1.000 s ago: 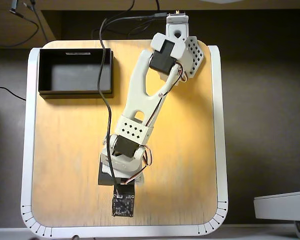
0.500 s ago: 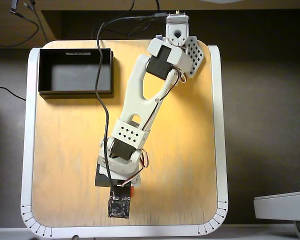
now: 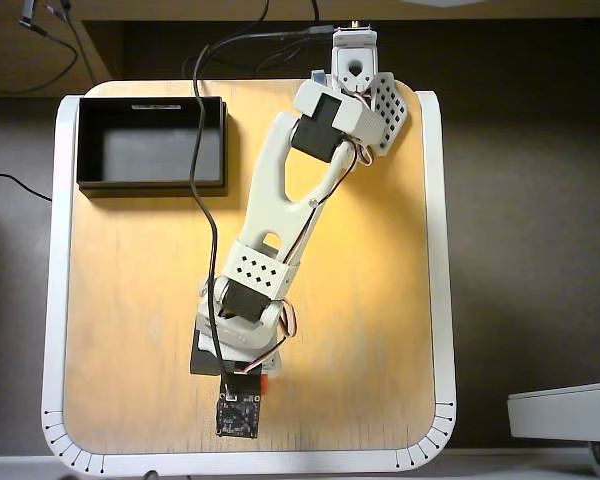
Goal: Grasp a lego block and put it in the bin.
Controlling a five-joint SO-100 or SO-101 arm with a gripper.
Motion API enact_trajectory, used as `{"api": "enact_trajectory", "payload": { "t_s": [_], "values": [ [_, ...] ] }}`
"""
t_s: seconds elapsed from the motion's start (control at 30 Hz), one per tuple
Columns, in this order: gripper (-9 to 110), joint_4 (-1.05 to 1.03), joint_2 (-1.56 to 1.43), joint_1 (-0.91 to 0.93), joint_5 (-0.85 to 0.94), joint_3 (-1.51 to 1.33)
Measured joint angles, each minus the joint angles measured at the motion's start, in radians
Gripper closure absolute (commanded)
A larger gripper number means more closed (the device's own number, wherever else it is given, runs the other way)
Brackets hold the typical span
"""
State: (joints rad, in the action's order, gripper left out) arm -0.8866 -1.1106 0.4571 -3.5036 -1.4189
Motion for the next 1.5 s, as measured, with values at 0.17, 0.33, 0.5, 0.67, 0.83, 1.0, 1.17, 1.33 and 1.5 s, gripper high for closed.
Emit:
{"api": "enact_trajectory", "payload": {
  "t_s": [0.17,0.33,0.5,0.67,0.83,1.0,1.17,1.33,1.5],
  "values": [
    [77,0.008,0.015,-0.011,0.000,0.000],
    [77,0.026,0.031,-0.015,0.011,0.000],
    [77,0.037,0.031,-0.032,0.020,0.000],
    [85,0.037,0.031,-0.037,0.025,0.000],
    [93,0.037,0.031,-0.037,0.025,0.000],
    [98,0.037,0.031,-0.037,0.025,0.000],
    [101,0.037,0.031,-0.029,0.037,0.000],
    [101,0.032,0.031,0.003,0.046,0.000],
    [101,-0.043,0.009,0.038,0.055,0.000]
  ]
}}
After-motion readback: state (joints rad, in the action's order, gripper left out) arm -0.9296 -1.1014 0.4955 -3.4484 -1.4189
